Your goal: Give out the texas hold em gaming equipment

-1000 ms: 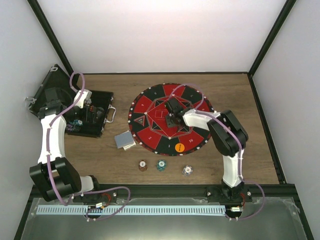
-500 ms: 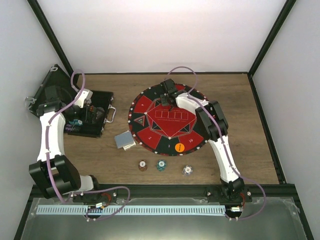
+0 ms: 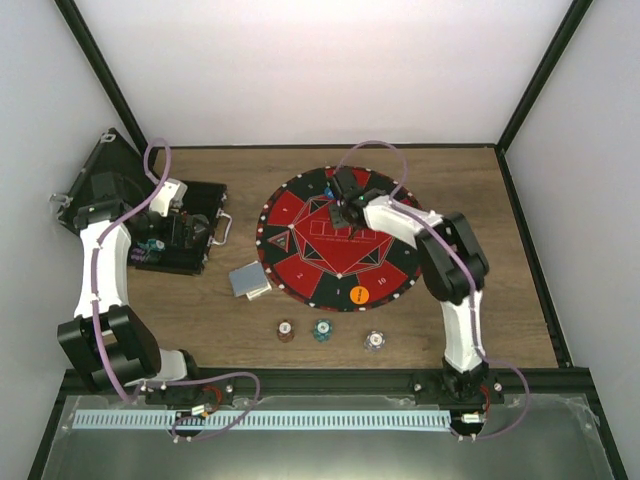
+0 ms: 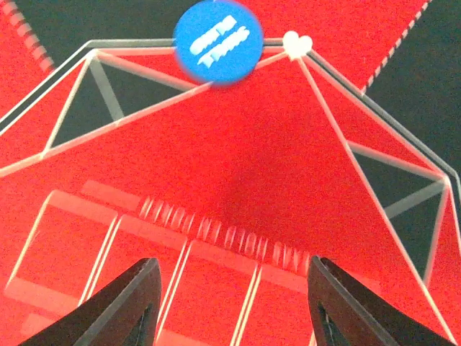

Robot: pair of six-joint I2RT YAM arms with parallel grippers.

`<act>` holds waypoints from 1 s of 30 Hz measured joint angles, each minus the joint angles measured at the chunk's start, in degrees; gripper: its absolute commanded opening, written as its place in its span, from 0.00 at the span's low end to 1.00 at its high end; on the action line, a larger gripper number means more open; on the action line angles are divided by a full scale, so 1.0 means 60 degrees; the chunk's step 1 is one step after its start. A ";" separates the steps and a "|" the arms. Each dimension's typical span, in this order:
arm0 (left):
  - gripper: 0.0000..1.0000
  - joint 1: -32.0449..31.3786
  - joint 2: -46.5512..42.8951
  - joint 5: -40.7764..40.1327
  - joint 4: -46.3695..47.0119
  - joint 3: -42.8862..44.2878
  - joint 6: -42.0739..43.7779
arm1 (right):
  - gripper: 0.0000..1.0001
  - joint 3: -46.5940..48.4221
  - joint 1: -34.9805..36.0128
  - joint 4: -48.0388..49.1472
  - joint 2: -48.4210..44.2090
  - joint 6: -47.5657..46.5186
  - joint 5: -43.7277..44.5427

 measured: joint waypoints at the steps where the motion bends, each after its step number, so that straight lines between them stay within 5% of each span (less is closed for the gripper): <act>1: 1.00 0.0000 0.0000 0.0011 -0.0018 0.0000 0.0033 | 0.57 -0.0557 0.0164 -0.0015 -0.0568 0.0069 0.0044; 7: 1.00 0.0000 0.0000 0.0058 -0.0120 0.0011 0.0138 | 0.57 -0.3504 0.2116 -0.0266 -0.3289 0.0860 0.0306; 14: 1.00 0.0000 -0.0011 0.0058 -0.0175 0.0011 0.0182 | 0.48 -0.6135 0.3748 -0.1056 -0.4448 0.2317 0.0157; 30: 1.00 0.0000 -0.0084 0.0095 -0.0481 0.0084 0.0517 | 0.31 -0.6757 0.4003 -0.1286 -0.4870 0.3632 0.0565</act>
